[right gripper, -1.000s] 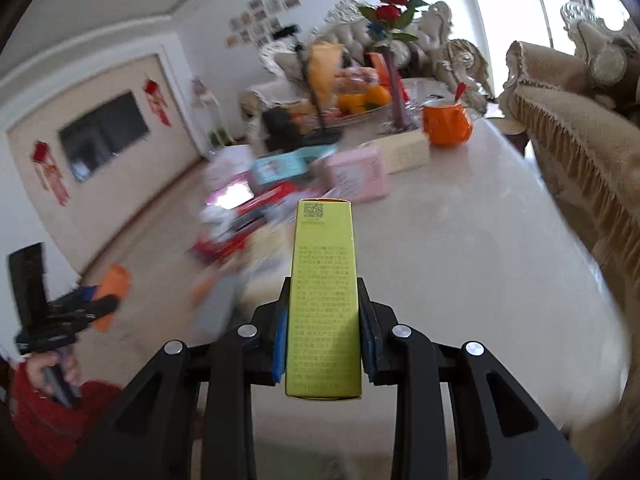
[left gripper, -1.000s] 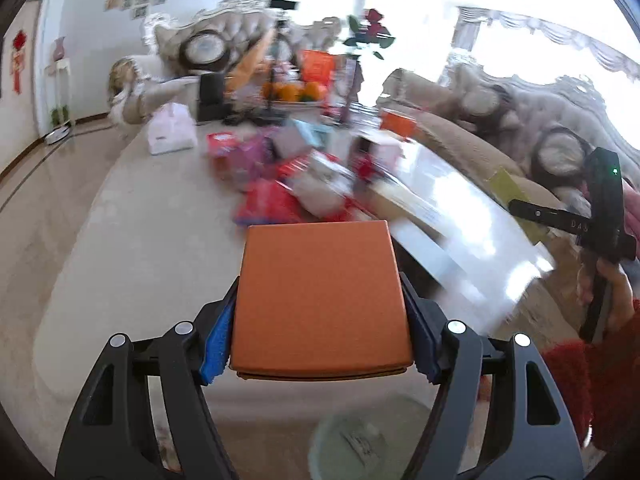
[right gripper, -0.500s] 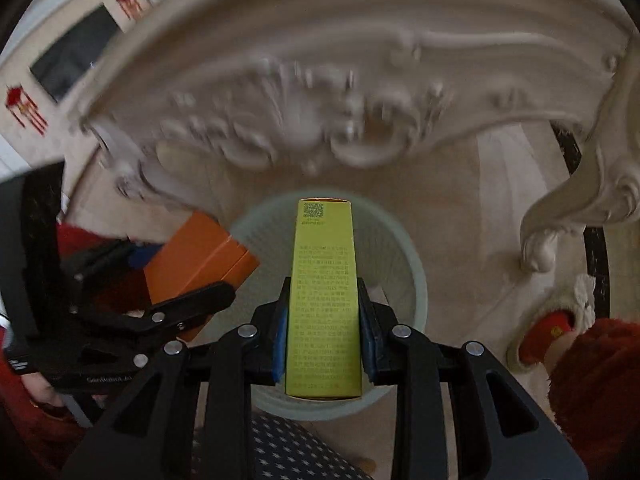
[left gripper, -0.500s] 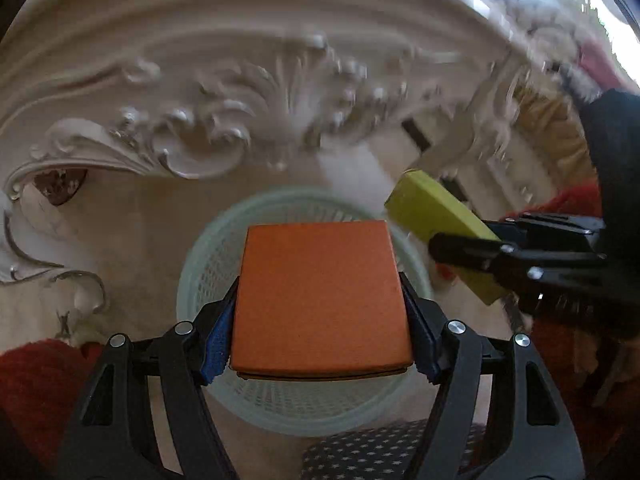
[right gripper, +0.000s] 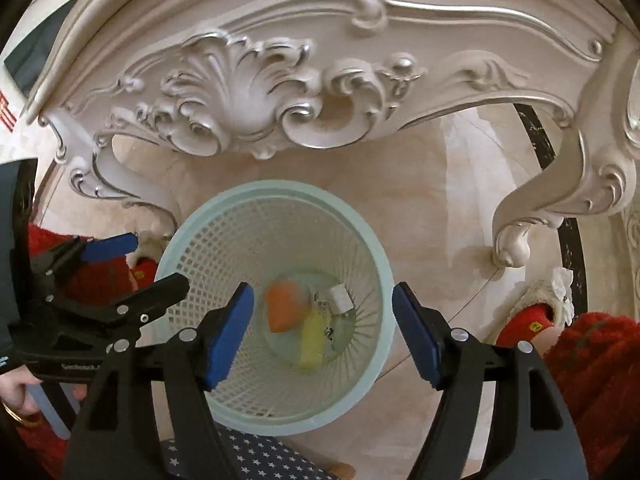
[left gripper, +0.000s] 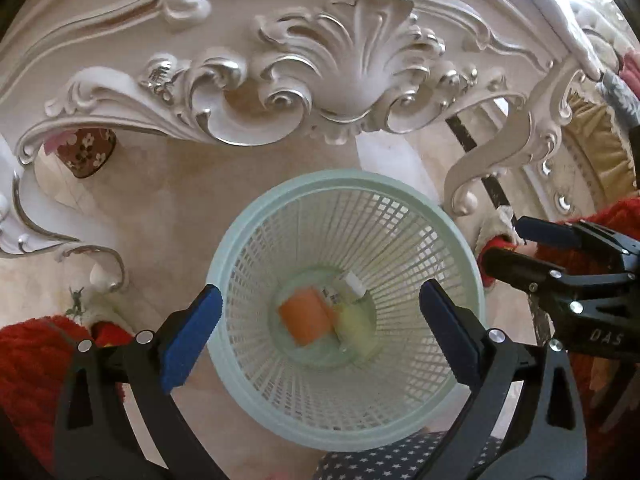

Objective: Collect trash
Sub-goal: 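Carry both boxes over the wastebasket and open both grippers to drop them, then grasp the red snack packet with the left gripper while the right grasps the grey box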

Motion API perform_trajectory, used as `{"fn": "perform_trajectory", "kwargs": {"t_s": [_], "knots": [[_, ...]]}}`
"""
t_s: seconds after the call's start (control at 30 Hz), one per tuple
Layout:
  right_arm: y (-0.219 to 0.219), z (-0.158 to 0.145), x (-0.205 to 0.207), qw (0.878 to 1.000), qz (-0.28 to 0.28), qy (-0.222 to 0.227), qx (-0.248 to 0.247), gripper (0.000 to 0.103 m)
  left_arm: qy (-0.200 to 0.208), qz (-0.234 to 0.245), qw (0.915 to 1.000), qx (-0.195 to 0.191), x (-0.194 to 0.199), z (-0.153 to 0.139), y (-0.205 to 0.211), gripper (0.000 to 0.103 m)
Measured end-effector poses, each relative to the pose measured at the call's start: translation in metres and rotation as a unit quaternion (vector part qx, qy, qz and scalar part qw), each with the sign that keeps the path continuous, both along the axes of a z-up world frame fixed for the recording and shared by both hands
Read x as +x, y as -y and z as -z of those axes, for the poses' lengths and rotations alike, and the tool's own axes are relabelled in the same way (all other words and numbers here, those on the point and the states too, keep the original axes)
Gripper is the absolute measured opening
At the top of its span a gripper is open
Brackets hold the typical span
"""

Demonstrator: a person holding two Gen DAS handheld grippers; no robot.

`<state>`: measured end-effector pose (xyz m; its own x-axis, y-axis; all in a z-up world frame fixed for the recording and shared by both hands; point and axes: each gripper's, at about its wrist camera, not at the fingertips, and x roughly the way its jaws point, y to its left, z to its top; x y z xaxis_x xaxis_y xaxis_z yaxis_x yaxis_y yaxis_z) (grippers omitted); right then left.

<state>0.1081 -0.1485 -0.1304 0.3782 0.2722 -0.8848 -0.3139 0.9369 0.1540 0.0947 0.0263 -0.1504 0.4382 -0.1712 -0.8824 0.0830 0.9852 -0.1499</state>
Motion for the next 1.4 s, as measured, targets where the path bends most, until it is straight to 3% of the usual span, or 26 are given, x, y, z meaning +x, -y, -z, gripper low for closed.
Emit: {"fn": "perform_trajectory", "kwargs": {"t_s": [0.3, 0.43, 0.63, 0.8, 0.93, 1.03, 1.2, 1.4], "knots": [[-0.002, -0.001, -0.006, 1.000, -0.004, 0.007, -0.006, 0.068, 0.005, 0.002, 0.9999, -0.009, -0.001, -0.002, 0.000, 0.096], [-0.002, -0.013, -0.013, 0.999, -0.011, 0.037, 0.000, 0.068, 0.023, -0.008, 0.9993, -0.027, -0.008, -0.013, -0.008, 0.096], [0.004, -0.068, -0.032, 0.992, -0.025, 0.112, 0.046, 0.068, 0.066, -0.023, 0.9958, -0.060, -0.021, -0.066, -0.030, 0.096], [-0.004, -0.144, -0.023, 0.977, -0.055, 0.190, 0.080, 0.068, 0.145, -0.020, 0.9888, -0.028, -0.009, -0.153, -0.052, 0.096], [-0.023, -0.177, 0.015, 0.971, -0.068, 0.211, 0.092, 0.068, 0.204, -0.026, 0.9780, 0.037, 0.040, -0.212, -0.073, 0.096], [-0.046, -0.185, 0.050, 0.972, -0.075, 0.210, 0.078, 0.068, 0.205, -0.041, 0.9755, 0.070, 0.093, -0.231, -0.089, 0.096], [-0.063, -0.177, 0.091, 0.977, -0.074, 0.192, 0.061, 0.068, 0.173, -0.048, 0.9809, 0.075, 0.172, -0.232, -0.108, 0.096], [-0.071, -0.170, 0.110, 0.978, -0.076, 0.184, 0.057, 0.068, 0.150, -0.028, 0.9817, 0.114, 0.235, -0.217, -0.103, 0.096]]}}
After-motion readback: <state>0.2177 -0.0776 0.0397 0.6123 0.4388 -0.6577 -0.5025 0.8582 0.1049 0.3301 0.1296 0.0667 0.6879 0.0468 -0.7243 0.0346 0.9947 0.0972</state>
